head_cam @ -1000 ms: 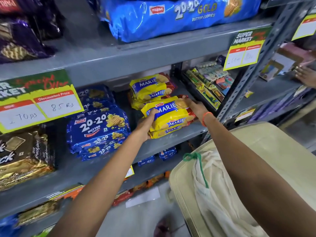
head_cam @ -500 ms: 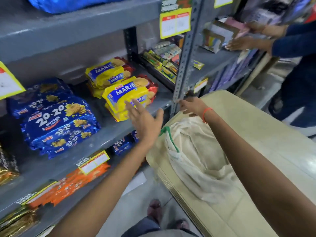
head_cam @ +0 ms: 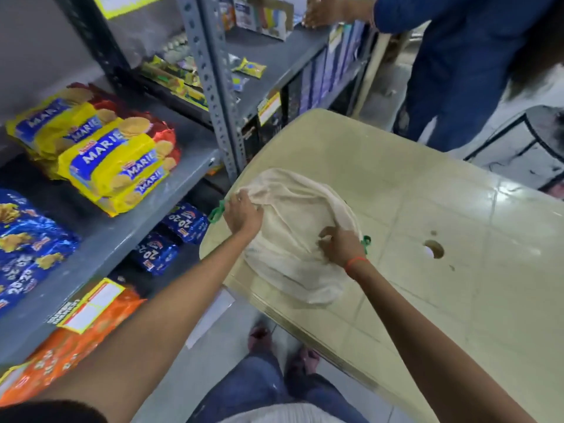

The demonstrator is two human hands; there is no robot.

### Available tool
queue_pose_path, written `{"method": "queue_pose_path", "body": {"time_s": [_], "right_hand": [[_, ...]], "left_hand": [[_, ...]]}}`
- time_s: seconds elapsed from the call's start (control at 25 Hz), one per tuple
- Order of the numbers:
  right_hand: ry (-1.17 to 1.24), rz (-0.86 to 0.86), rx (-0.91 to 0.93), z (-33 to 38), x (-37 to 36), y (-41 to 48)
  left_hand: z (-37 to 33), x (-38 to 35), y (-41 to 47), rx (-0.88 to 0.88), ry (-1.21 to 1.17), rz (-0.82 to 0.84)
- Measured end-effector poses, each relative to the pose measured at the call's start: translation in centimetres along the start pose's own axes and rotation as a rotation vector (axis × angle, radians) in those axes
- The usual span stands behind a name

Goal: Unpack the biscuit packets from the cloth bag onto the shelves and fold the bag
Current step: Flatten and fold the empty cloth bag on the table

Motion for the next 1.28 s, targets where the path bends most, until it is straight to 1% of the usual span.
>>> {"method": "queue_pose_path", "body": {"time_s": [0.08,0.12,0.16,0.24,0.28,0.32,0.44,0.48,0.56,0.64,0.68,0.72,0.76,0.8,0.84,0.88,0.92,0.96,1.0,1.08,1.12,1.16,1.2,1.24,1.28], "right_hand": [[-0.099,0.132,0.030,0.0,-2.3,-0.8],[-0.154,0.149,0.030,-0.1,-3.0,-1.0],[-0.203,0.108,0.014,-0.3,-3.2,-1.1],[-0.229,-0.054,-0.088,-1.1,-3.2,-1.4],[-0.202,-0.086,-0.171,-1.6,-3.5,-1.6],[-0.161,-0.077,-0.256,-2.2,-4.2,-1.8],[-0.030,-0.018,-0.452,-3.4,-6.0,-1.7],[-0.034,-0.039,-0.477,-3.6,-6.0,-1.5],[-0.053,-0.107,-0.511,-3.9,-5.5,-1.4],[-0.038,-0.199,-0.554,-5.1,-3.7,-1.6],[-0.003,-0.283,-0.574,-6.0,-2.2,-2.0],[0.067,-0.397,-0.593,-7.5,-0.6,-2.4],[0.177,-0.527,-0.613,-9.2,1.1,-3.1],[0.337,-0.645,-0.631,-10.9,2.3,-3.8],[0.508,-0.732,-0.637,-12.1,2.9,-4.2],[0.619,-0.770,-0.622,-12.5,3.2,-4.1],[0.645,-0.746,-0.597,-12.0,3.0,-3.8],[0.565,-0.681,-0.571,-11.0,2.7,-3.2],[0.428,-0.590,-0.555,-10.1,2.1,-2.7],[0.122,-0.433,-0.546,-9.3,0.8,-1.8],[0.039,-0.410,-0.534,-9.3,0.7,-1.5],[0.023,-0.410,-0.524,-9.4,0.8,-1.4],[0.077,-0.438,-0.508,-9.8,0.9,-1.1],[0.220,-0.494,-0.508,-10.2,1.0,-1.0],[0.426,-0.560,-0.529,-10.8,0.9,-1.0]], "left_hand": [[-1.7,0.5,2.1,-0.111,0.051,-0.058],[-2.6,0.6,3.1,-0.166,0.072,-0.050],[-3.6,0.5,4.3,-0.227,0.105,-0.034],[-5.2,0.2,6.5,-0.343,0.191,0.017],[-5.7,-0.2,7.5,-0.385,0.222,0.066],[-6.0,-0.8,8.4,-0.422,0.246,0.137],[-6.5,-3.1,9.7,-0.523,0.278,0.437],[-6.6,-3.5,9.7,-0.540,0.292,0.500],[-6.4,-3.7,9.5,-0.564,0.338,0.530],[-5.7,-3.1,9.4,-0.520,0.354,0.478],[-4.9,-2.8,9.4,-0.484,0.373,0.452],[-4.0,-2.5,9.2,-0.436,0.387,0.466],[-3.0,-2.5,8.9,-0.384,0.347,0.531],[-2.0,-2.6,8.3,-0.287,0.220,0.657],[-1.3,-2.9,7.2,-0.135,0.001,0.817],[-1.0,-3.0,5.9,0.020,-0.242,0.914],[-0.9,-3.1,5.1,0.125,-0.426,0.922],[-0.7,-3.3,4.8,0.175,-0.518,0.848],[-0.6,-3.3,4.4,0.182,-0.522,0.757],[-0.4,-3.7,3.2,0.086,-0.297,0.596],[-0.4,-3.7,2.4,0.053,-0.185,0.537],[-0.3,-3.7,1.6,0.047,-0.103,0.499],[-0.2,-3.7,1.0,0.040,-0.030,0.456],[-0.1,-3.6,0.5,0.029,0.029,0.402],[0.3,-3.6,0.3,0.027,0.068,0.353]]}}
Point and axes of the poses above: each hand's wrist, its own y-axis towards the middle knuckle, its own x-axis out of the back of the hand, z = x × y, the point moved 7 cm from there along y, towards the middle knuckle, and after that the axes turned 2 degrees about x, right-handed, at the moved point
